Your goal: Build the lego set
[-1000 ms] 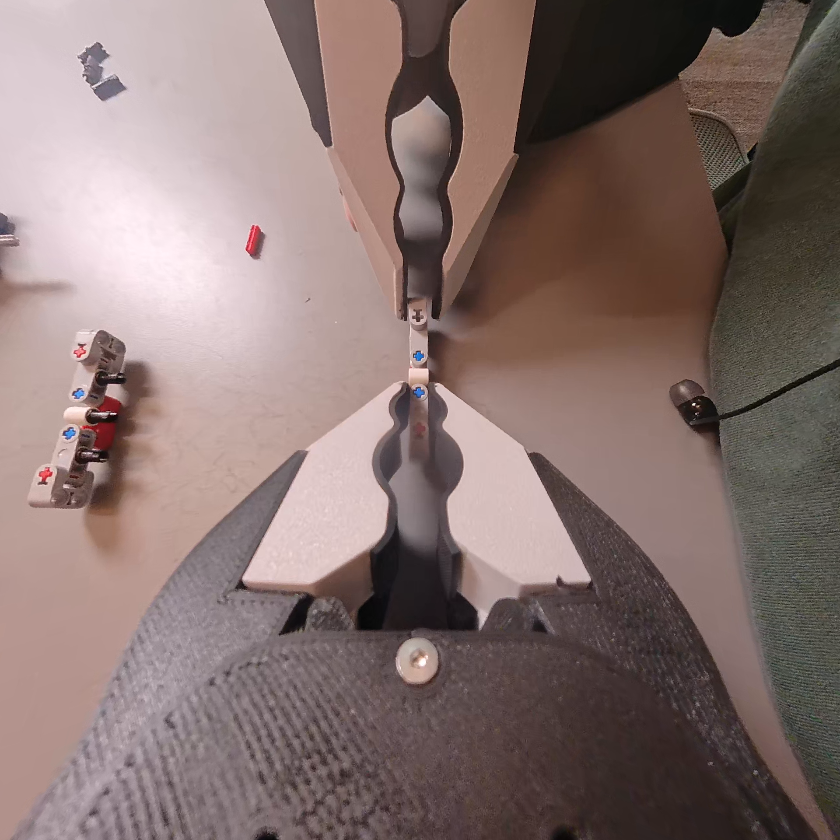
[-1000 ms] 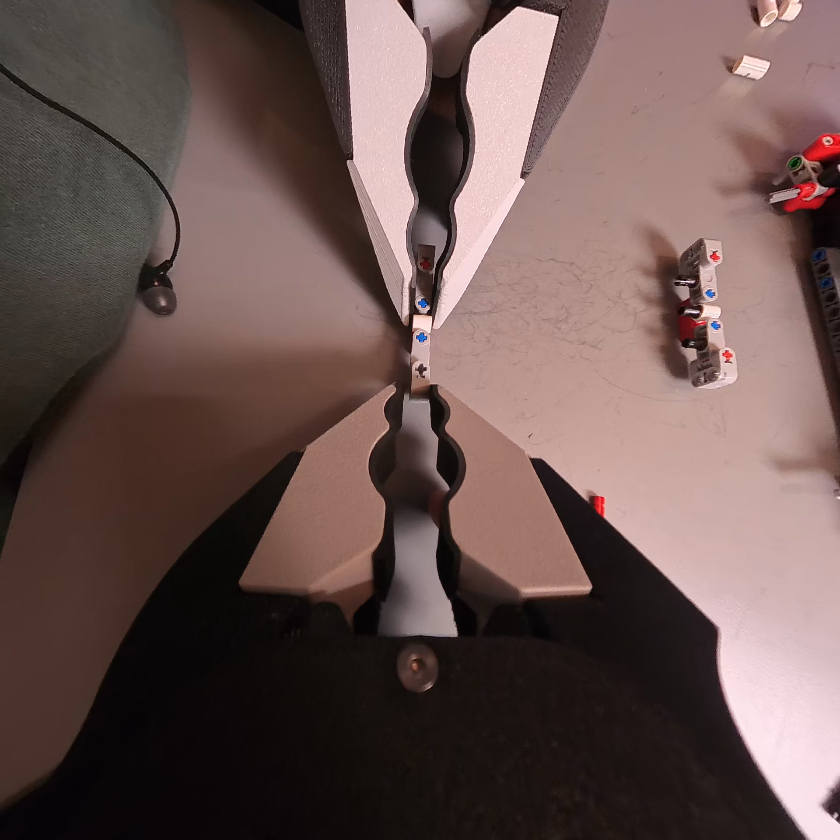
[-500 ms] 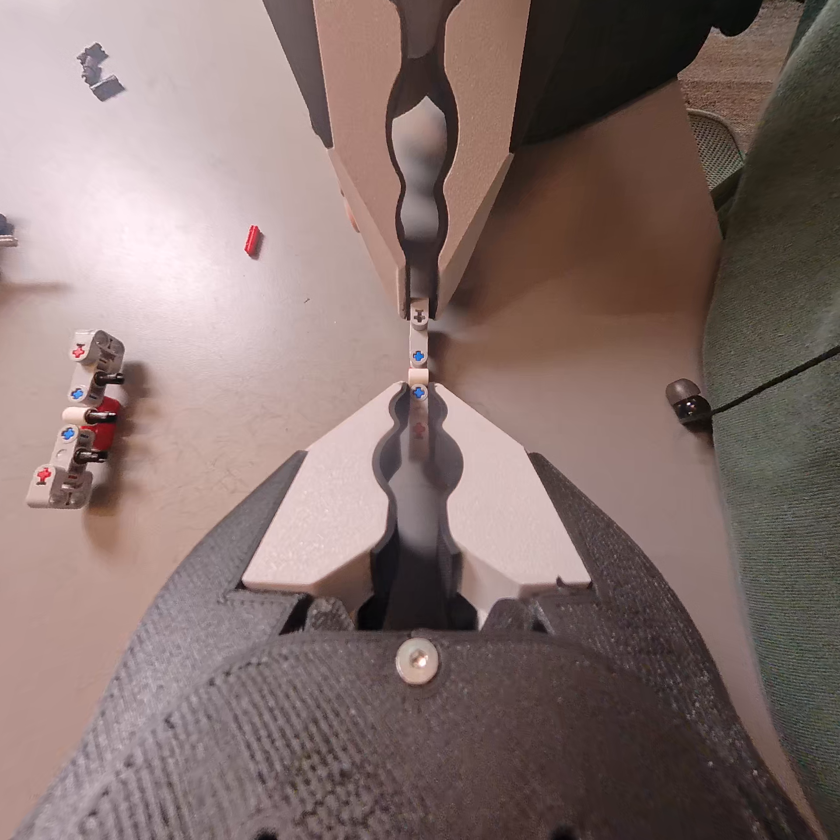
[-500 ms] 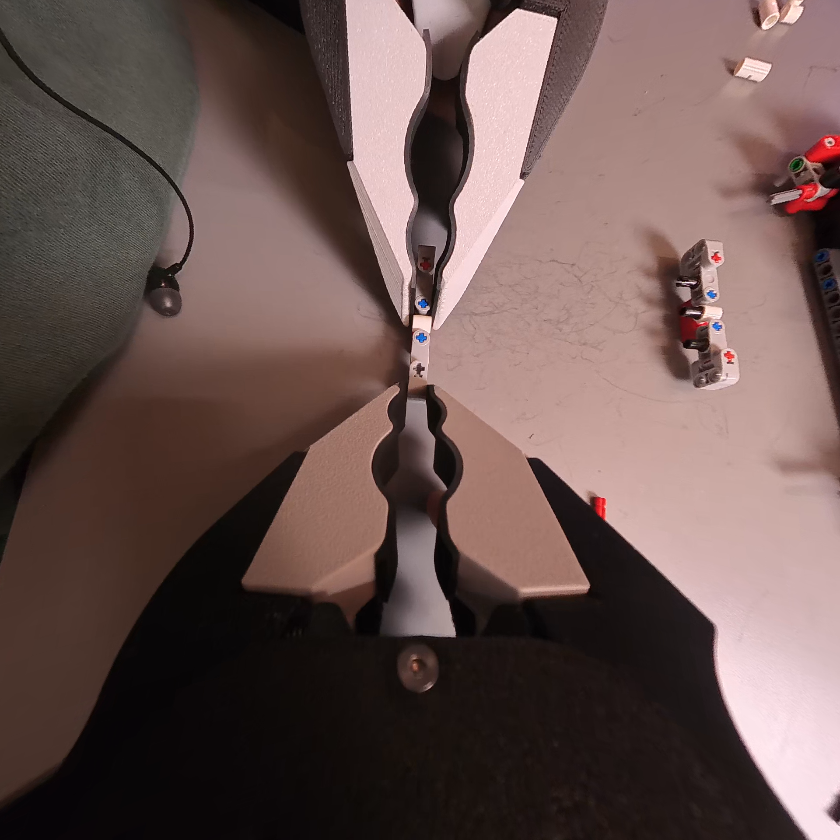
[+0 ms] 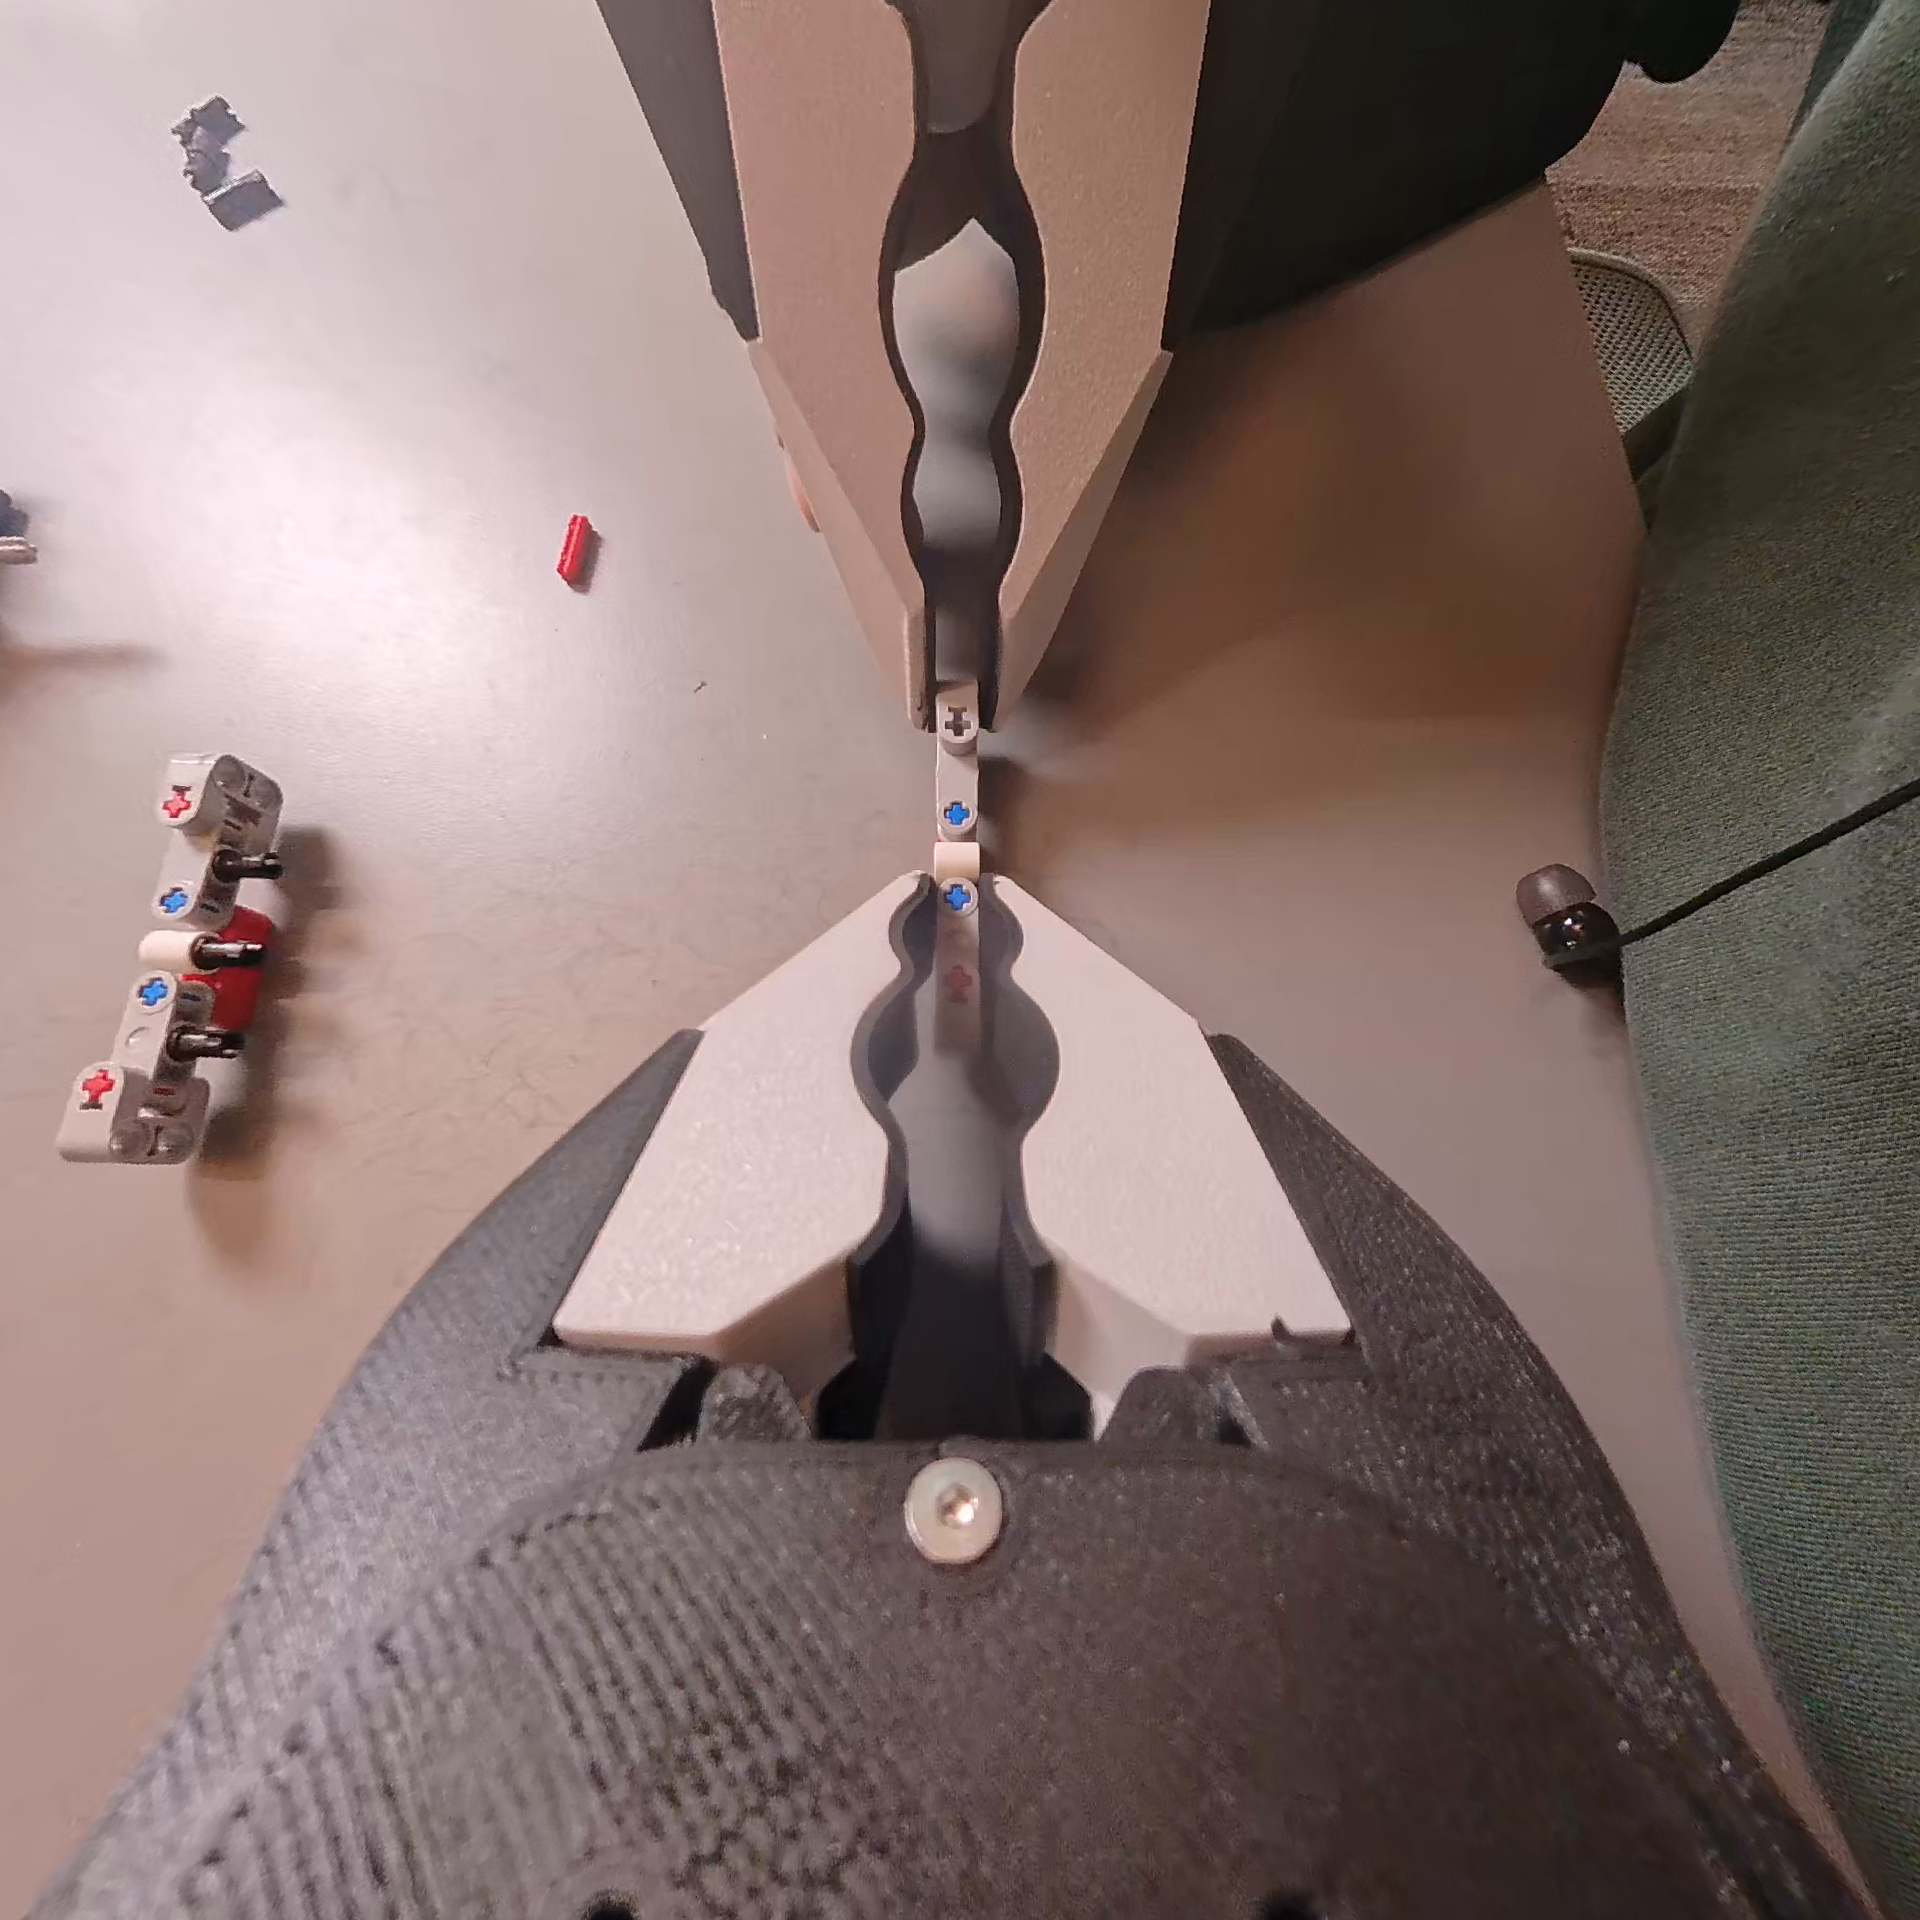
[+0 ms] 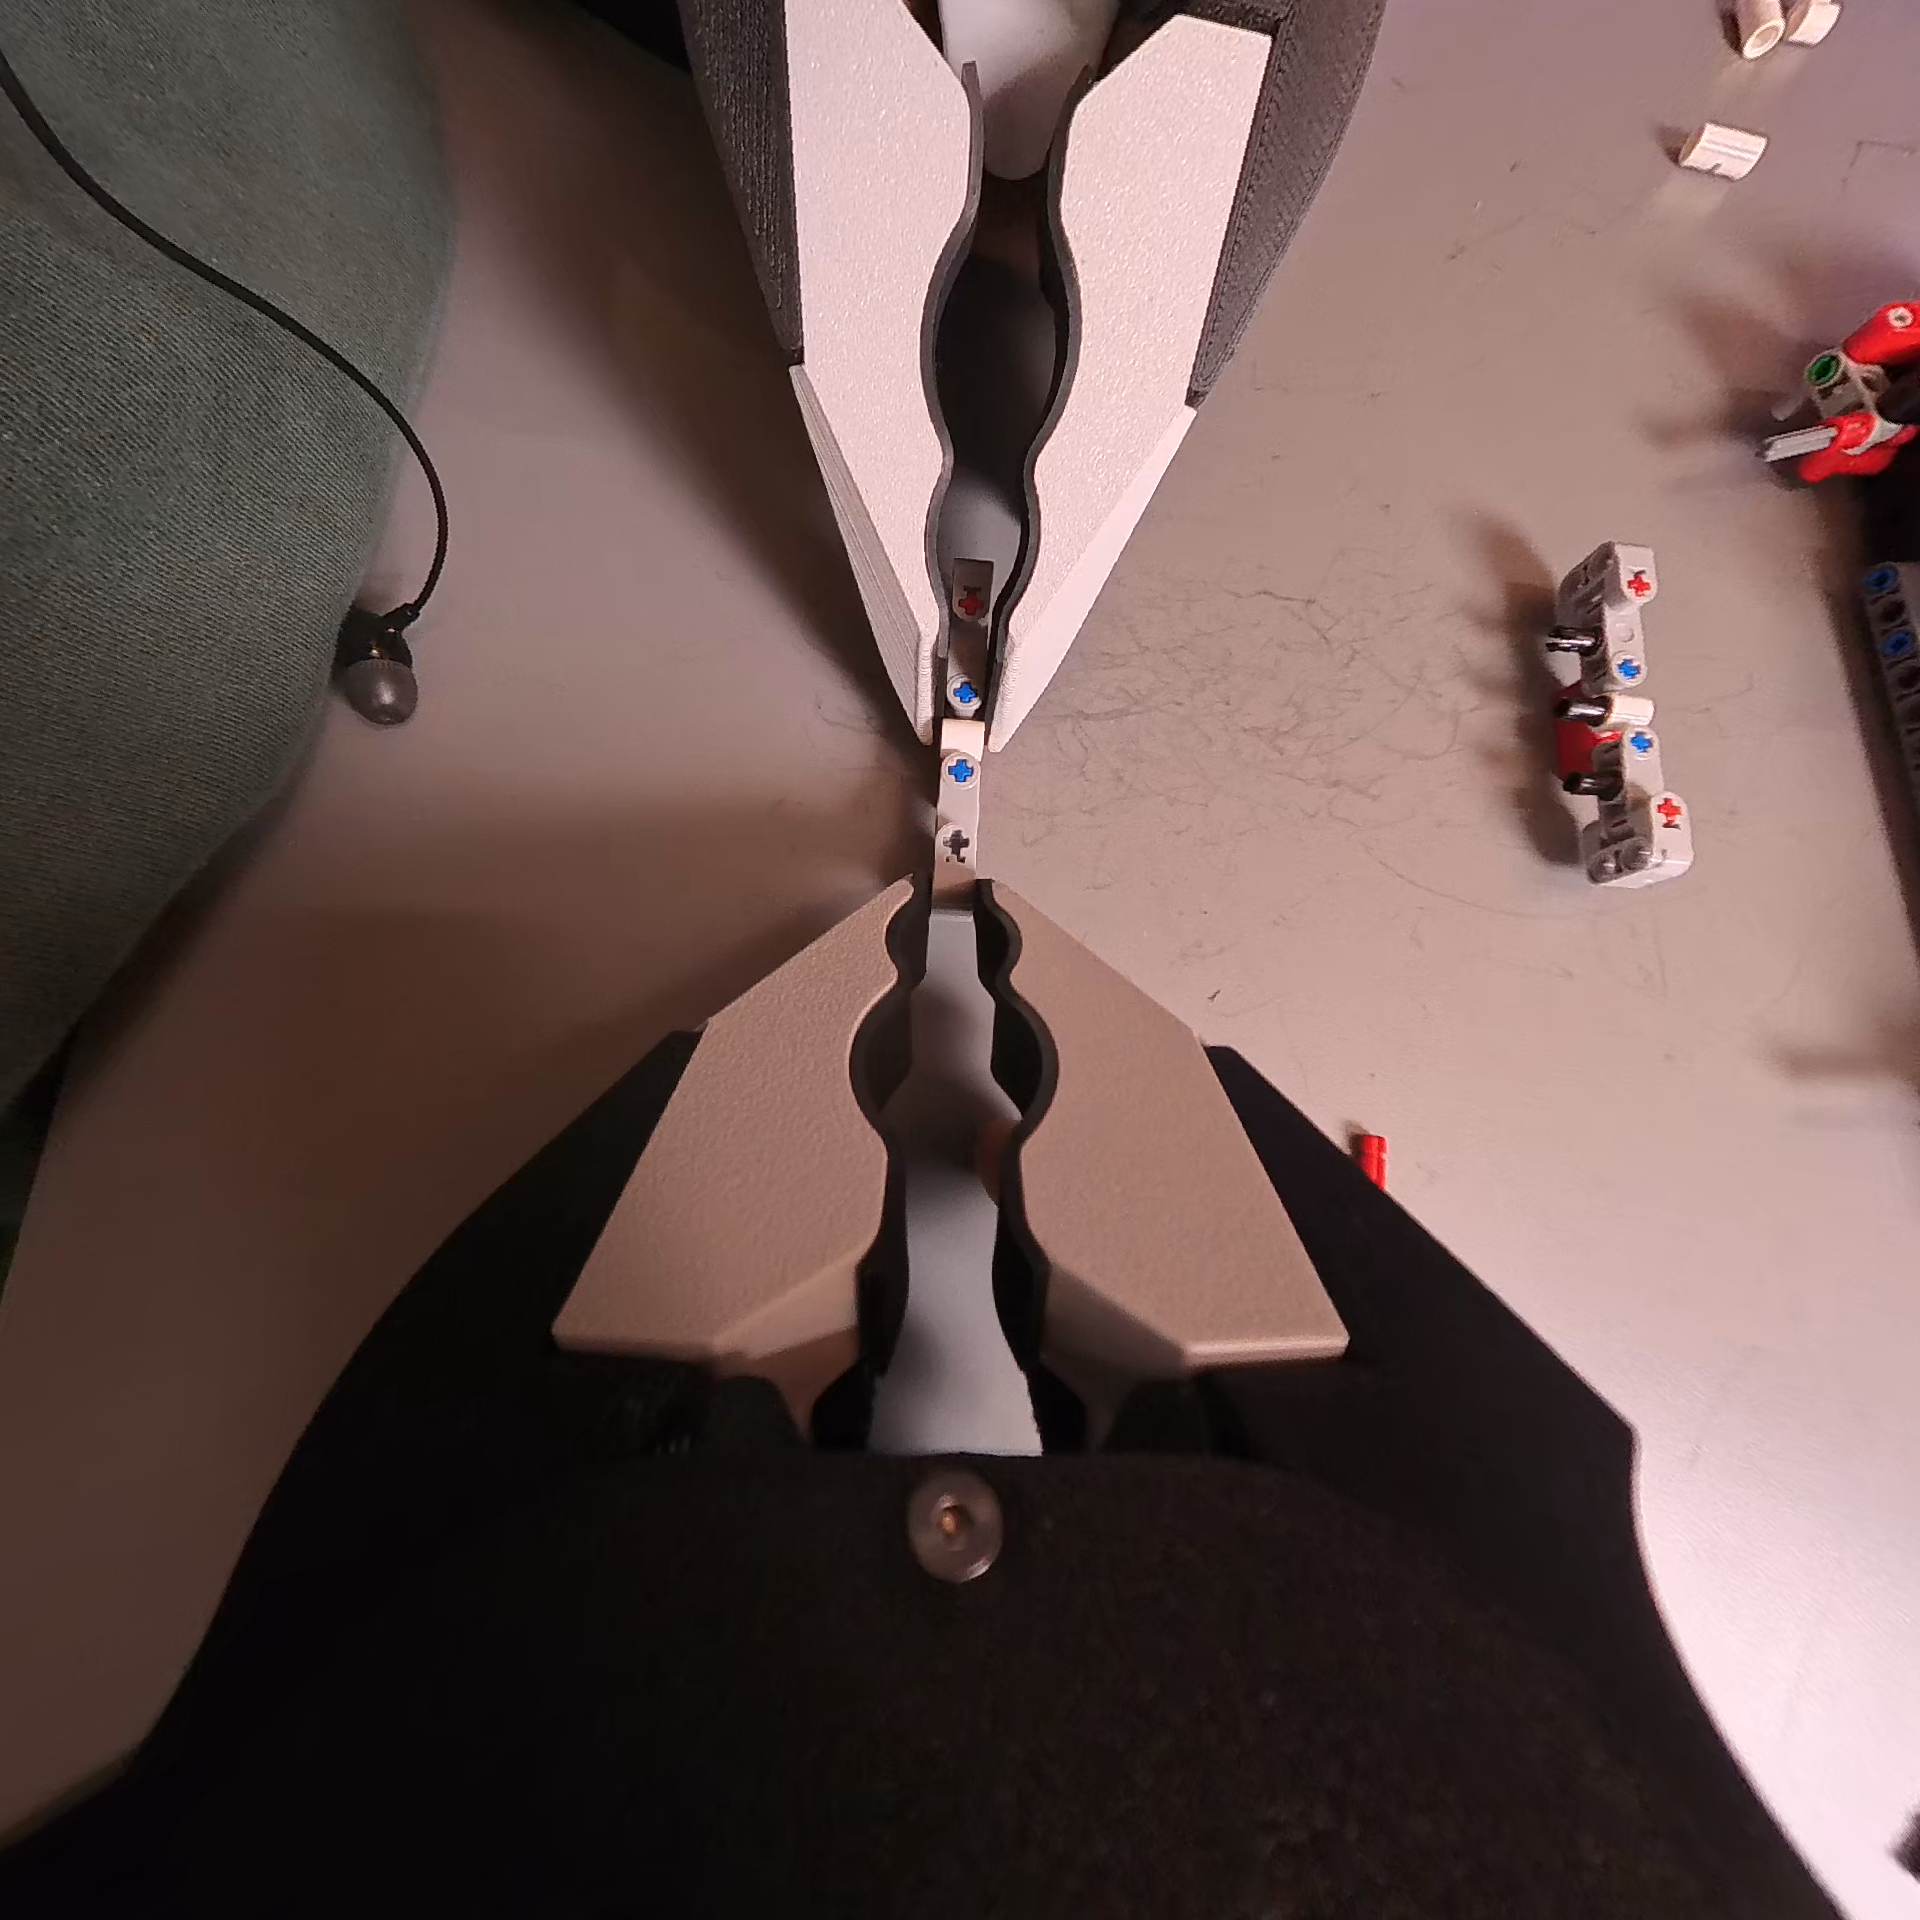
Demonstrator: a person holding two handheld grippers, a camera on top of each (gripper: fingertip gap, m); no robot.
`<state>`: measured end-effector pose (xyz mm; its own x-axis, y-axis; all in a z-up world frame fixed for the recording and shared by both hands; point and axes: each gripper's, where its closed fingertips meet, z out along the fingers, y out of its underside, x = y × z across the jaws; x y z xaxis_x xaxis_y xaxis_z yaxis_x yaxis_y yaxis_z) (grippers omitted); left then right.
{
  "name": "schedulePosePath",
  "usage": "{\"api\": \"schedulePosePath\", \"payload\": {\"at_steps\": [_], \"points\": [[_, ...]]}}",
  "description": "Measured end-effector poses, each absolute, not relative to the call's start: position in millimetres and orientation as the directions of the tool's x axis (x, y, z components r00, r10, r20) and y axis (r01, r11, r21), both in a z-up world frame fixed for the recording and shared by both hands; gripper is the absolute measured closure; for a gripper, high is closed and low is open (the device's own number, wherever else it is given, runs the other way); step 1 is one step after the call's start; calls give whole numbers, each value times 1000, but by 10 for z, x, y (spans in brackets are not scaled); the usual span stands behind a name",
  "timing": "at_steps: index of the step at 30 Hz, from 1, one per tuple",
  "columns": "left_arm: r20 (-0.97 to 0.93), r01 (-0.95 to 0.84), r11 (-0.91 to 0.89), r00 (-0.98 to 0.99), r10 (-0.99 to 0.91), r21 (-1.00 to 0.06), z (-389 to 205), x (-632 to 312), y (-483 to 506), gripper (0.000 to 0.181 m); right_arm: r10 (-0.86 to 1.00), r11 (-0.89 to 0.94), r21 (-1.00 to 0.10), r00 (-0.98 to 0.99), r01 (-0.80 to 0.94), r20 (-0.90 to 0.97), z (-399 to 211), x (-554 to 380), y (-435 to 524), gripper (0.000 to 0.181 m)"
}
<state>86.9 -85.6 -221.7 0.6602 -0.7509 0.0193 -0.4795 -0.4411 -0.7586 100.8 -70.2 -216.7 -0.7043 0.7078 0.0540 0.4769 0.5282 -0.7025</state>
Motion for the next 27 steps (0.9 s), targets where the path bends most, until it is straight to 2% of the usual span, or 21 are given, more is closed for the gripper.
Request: {"api": "schedulePosePath", "payload": {"at_steps": [9,14,20,27], "points": [[18,-482,-441,659,-752,-758,-2217,870,-859,176,705,501,-726,-709,471,27,-2089,1036,-685,166],[20,-480,-442,660,-751,-758,-2215,870,-859,175,783,442,-746,-619,497,52,-1947,991,-307,167],[48,-455,-451,661,-749,-768,-2174,869,-876,171,872,392,-684,-486,616,62,-2111,942,190,169],[107,-359,-453,676,-729,-816,-2022,799,-873,164,884,397,-614,-465,682,54,-2238,872,305,169]]}}
